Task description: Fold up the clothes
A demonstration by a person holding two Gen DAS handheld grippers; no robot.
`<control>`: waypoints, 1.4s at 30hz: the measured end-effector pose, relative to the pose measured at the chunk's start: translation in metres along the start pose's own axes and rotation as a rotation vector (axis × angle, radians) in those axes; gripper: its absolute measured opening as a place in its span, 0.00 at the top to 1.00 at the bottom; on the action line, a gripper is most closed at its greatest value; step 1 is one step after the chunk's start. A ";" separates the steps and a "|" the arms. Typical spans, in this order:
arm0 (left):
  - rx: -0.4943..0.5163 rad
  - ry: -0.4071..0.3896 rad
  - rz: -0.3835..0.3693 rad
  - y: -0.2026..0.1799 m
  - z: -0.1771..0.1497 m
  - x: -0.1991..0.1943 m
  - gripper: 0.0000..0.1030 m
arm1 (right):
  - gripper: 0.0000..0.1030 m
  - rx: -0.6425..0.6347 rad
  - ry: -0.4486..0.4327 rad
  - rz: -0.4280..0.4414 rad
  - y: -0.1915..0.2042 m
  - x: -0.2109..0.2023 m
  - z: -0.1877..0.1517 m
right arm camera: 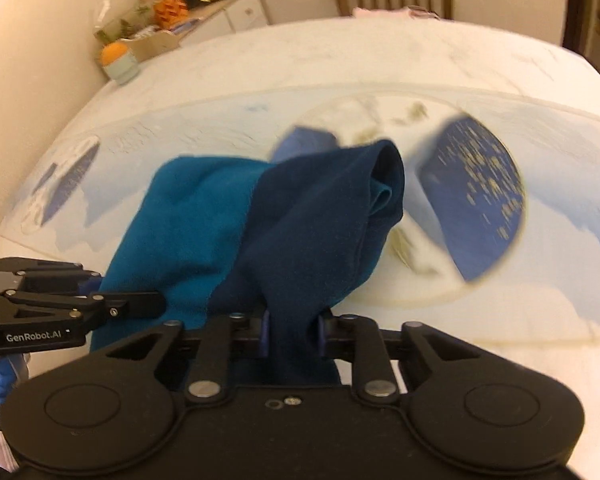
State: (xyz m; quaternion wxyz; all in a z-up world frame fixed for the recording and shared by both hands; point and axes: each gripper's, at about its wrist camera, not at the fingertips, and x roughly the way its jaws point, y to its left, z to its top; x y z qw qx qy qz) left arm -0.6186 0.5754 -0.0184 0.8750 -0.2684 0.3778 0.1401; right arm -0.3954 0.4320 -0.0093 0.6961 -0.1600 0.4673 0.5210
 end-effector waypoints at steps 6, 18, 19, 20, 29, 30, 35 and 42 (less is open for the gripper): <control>-0.027 -0.074 0.070 0.045 0.018 -0.032 0.81 | 0.00 -0.123 -0.027 0.057 0.054 0.027 0.047; -0.065 -0.211 0.322 0.175 0.050 -0.102 0.81 | 0.00 -0.344 -0.054 0.207 0.221 0.124 0.152; -0.067 -0.221 0.342 0.185 0.053 -0.107 0.81 | 0.00 -0.359 -0.054 0.216 0.234 0.133 0.160; -0.071 -0.228 0.358 0.196 0.057 -0.112 0.81 | 0.00 -0.373 -0.055 0.226 0.247 0.141 0.168; -0.118 -0.237 0.454 0.291 0.072 -0.138 0.82 | 0.00 -0.474 -0.045 0.271 0.348 0.217 0.226; -0.125 -0.238 0.459 0.300 0.074 -0.138 0.82 | 0.00 -0.486 -0.044 0.267 0.357 0.224 0.230; -0.151 -0.225 0.479 0.336 0.078 -0.135 0.82 | 0.00 -0.531 -0.031 0.259 0.377 0.253 0.242; -0.194 -0.198 0.469 0.362 0.075 -0.123 0.81 | 0.00 -0.540 0.027 0.246 0.372 0.272 0.244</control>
